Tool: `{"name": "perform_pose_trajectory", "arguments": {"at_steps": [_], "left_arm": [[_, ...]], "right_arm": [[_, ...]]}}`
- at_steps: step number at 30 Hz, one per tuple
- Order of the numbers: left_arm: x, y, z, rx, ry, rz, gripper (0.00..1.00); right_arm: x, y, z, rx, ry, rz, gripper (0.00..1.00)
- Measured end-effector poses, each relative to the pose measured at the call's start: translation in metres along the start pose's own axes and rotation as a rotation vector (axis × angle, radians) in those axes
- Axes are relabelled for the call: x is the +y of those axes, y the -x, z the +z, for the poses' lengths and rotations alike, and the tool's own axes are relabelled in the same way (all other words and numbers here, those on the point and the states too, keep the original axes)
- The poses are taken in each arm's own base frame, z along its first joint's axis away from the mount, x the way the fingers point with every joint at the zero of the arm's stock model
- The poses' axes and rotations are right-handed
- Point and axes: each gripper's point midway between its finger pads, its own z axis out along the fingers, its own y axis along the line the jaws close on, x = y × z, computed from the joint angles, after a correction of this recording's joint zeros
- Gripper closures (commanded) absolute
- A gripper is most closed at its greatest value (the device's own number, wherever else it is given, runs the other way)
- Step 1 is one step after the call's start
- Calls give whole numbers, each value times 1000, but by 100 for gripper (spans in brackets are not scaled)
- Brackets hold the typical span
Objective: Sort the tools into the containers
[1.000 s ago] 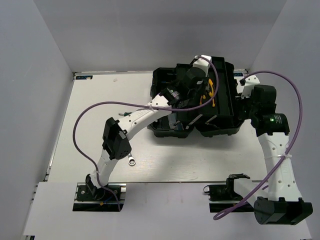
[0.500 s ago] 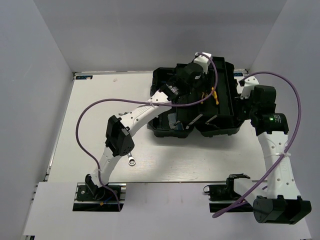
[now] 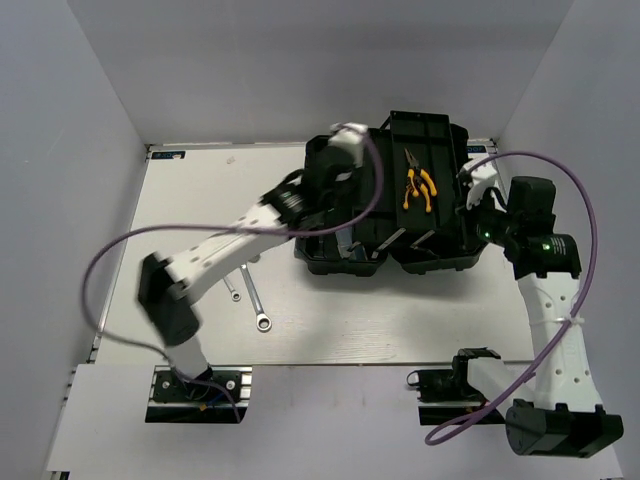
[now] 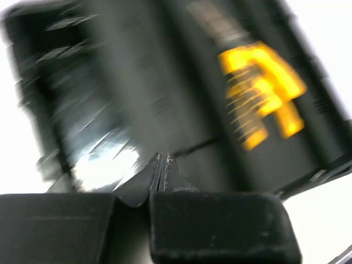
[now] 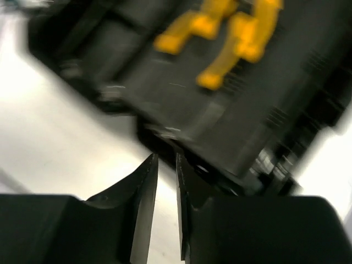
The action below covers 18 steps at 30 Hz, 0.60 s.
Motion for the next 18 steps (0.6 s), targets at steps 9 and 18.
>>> {"name": "perform_pose_trajectory", "arguments": {"at_steps": [9, 18], "left_arm": [[218, -55, -106, 24, 465, -221, 30], [287, -216, -53, 503, 608, -388, 29]], "right_arm": [[62, 11, 17, -54, 386, -52, 67], [75, 13, 27, -54, 432, -66, 66]]}}
